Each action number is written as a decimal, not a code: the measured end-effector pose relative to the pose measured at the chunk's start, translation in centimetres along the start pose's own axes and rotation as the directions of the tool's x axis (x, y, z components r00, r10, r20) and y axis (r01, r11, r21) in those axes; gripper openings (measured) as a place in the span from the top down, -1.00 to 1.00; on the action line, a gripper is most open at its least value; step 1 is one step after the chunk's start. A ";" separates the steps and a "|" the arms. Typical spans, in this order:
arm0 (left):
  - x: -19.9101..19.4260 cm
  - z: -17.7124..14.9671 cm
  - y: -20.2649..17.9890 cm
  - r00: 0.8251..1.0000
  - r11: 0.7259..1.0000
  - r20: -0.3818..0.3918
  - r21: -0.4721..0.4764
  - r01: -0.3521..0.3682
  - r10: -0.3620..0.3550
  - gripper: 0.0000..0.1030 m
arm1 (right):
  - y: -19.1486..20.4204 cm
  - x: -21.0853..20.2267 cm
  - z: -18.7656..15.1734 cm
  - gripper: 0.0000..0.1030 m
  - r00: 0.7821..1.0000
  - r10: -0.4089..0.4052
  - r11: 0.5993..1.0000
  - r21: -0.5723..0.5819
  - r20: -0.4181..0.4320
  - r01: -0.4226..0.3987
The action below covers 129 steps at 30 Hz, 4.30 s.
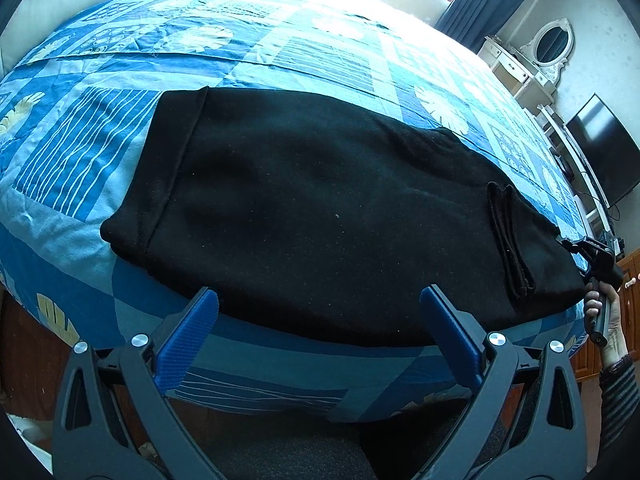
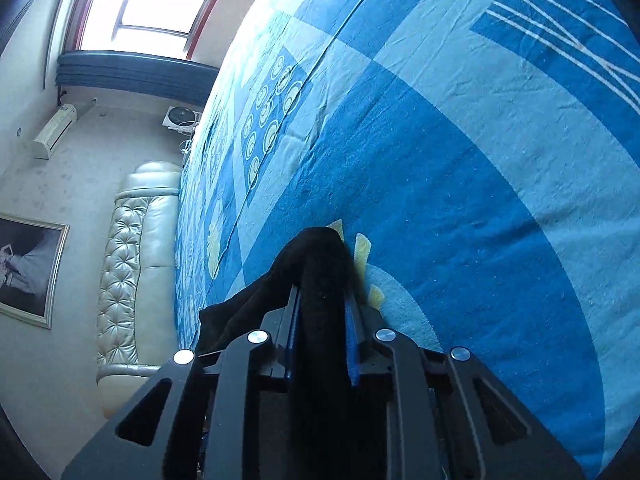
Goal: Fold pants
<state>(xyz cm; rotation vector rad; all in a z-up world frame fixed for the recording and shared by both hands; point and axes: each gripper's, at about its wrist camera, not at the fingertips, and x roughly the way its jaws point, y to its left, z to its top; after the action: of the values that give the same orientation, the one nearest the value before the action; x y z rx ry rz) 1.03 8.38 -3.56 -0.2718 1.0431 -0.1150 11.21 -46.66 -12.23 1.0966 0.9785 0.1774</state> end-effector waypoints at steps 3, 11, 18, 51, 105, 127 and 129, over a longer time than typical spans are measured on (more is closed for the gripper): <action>0.0 -0.2 -0.2 1.000 1.000 -0.003 0.006 0.000 0.000 -0.96 | -0.2 -0.6 -0.5 0.56 0.999 0.036 0.999 0.011 0.002 -0.036; 0.0 0.0 -0.1 1.000 1.000 0.001 0.001 0.003 -0.003 -0.96 | -1.5 -4.2 -5.0 0.27 0.997 0.070 0.998 0.005 -0.018 -0.070; 0.2 -0.2 -0.1 1.000 1.000 -0.005 0.004 0.000 0.000 -0.96 | -3.1 -5.5 -7.6 0.39 0.999 0.038 0.999 0.006 -0.014 -0.038; -2.3 2.5 3.9 0.996 0.995 0.042 -0.061 0.075 -0.072 -0.96 | 5.2 -0.7 -12.5 -0.08 0.996 0.084 0.981 -0.175 -0.038 -0.090; 0.4 13.3 7.7 0.840 0.835 -0.077 -0.188 0.517 -0.537 0.74 | 6.5 -0.4 -12.4 -0.33 0.996 0.072 0.978 -0.195 -0.047 -0.080; -0.5 12.7 -23.5 0.957 0.897 -0.167 0.342 0.281 -0.236 0.74 | 6.6 -4.0 -11.0 -0.33 0.993 0.118 0.985 -0.126 0.018 -0.115; 1.2 11.6 -25.7 0.963 0.891 -0.176 0.374 0.257 -0.203 0.74 | 6.1 -4.9 -10.4 -0.33 0.991 0.127 0.987 -0.106 0.046 -0.122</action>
<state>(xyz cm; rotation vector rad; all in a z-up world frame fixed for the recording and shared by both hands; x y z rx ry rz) 12.56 -14.68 7.99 -0.0182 1.0908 -0.5603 2.58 -39.54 -5.52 1.0630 0.8453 0.2959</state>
